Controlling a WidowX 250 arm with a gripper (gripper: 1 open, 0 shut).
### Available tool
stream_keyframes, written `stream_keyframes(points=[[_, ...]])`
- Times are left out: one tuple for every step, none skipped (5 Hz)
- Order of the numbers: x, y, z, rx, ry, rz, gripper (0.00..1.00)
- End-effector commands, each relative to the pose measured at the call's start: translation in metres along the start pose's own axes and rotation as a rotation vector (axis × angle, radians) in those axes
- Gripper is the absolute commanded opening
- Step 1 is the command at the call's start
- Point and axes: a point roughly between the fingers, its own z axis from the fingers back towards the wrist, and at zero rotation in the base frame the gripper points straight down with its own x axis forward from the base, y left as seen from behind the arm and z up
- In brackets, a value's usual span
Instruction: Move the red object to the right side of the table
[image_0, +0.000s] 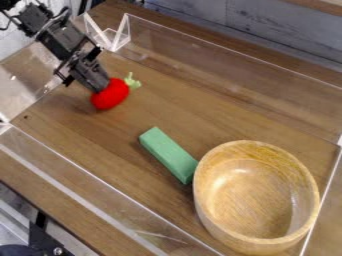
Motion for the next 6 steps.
stream_keyframes(points=[[0.002, -0.034, 0.012, 0.042, -0.013, -0.071, 0.0], [0.003, -0.044, 0.0, 0.041, 0.007, -0.078, 0.0], [0.003, -0.052, -0.009, 0.044, 0.027, -0.084, 0.0], [0.006, -0.055, -0.015, 0.067, 0.02, -0.088, 0.0], [0.008, -0.055, -0.02, 0.088, -0.001, -0.087, 0.0], [0.003, -0.06, -0.019, 0.102, -0.024, -0.083, 0.0]])
